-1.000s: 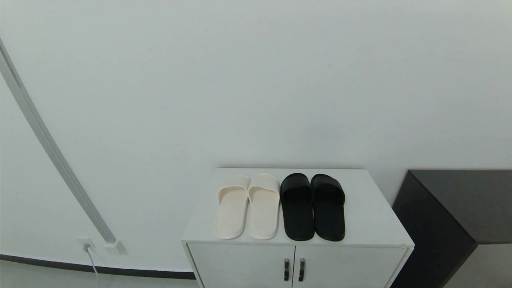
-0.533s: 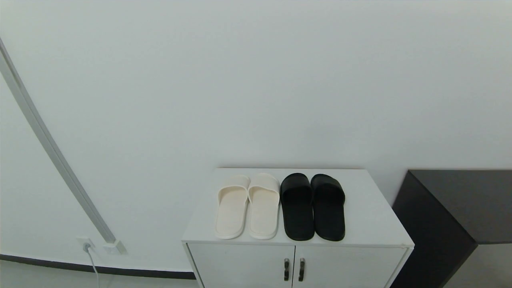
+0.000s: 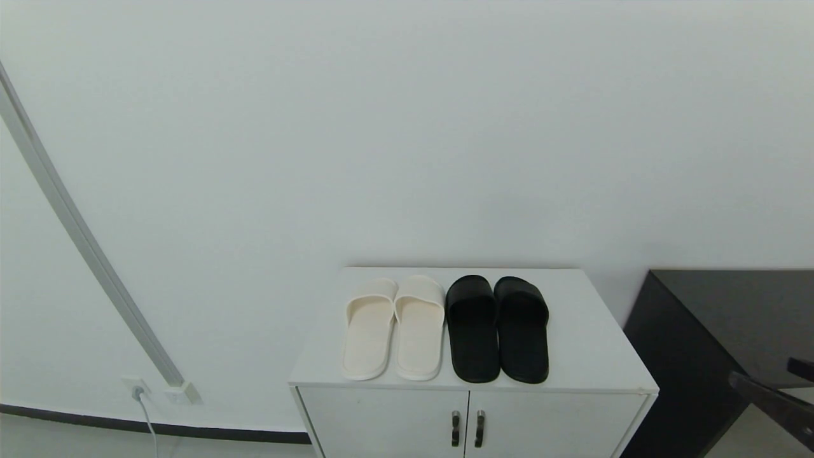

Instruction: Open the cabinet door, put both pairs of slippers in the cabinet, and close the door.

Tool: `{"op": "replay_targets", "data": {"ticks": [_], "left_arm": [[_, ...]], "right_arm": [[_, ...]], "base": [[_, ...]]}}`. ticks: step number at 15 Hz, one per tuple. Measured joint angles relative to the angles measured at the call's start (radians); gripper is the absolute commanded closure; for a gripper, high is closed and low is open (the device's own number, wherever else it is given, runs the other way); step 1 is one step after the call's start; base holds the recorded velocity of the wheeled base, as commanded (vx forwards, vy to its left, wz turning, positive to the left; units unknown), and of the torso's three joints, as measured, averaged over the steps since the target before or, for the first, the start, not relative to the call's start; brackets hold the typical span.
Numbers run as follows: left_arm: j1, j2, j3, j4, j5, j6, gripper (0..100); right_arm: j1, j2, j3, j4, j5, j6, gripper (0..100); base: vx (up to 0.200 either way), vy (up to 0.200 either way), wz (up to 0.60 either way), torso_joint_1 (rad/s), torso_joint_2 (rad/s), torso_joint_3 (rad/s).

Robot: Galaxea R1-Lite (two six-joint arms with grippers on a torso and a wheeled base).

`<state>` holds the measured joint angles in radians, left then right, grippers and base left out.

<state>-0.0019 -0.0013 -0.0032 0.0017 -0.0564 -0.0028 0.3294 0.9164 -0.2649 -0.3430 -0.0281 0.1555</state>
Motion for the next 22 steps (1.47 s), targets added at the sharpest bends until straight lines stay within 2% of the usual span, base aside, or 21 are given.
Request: {"op": "replay_targets", "data": {"ticks": [2, 4, 7, 10, 16, 22], "left_arm": [[-0.001, 0.0, 0.0, 0.0, 0.0, 0.0, 100], [0.0, 0.0, 0.0, 0.0, 0.0, 0.0, 100], [0.0, 0.0, 0.0, 0.0, 0.0, 0.0, 100], [-0.001, 0.0, 0.0, 0.0, 0.0, 0.0, 100], [0.0, 0.0, 0.0, 0.0, 0.0, -0.003, 100], [-0.001, 0.0, 0.0, 0.0, -0.002, -0.005, 100]], "right_arm": [[0.161, 0.129, -0.048, -0.07, -0.156, 0.065, 0], [0.285, 0.243, -0.11, -0.094, -0.276, 0.112, 0], [0.418, 0.394, -0.215, -0.112, -0.397, 0.189, 0], [0.503, 0.532, -0.302, -0.16, -0.458, 0.21, 0], [0.539, 0.893, -0.421, -0.43, -0.585, 0.207, 0], [0.477, 1.174, -0.591, -0.483, -0.644, 0.204, 0]], "base": [[0.0, 0.0, 0.0, 0.0, 0.0, 0.0], [0.0, 0.0, 0.0, 0.0, 0.0, 0.0], [0.0, 0.0, 0.0, 0.0, 0.0, 0.0], [0.0, 0.0, 0.0, 0.0, 0.0, 0.0], [0.0, 0.0, 0.0, 0.0, 0.0, 0.0], [0.0, 0.0, 0.0, 0.0, 0.0, 0.0]]}}
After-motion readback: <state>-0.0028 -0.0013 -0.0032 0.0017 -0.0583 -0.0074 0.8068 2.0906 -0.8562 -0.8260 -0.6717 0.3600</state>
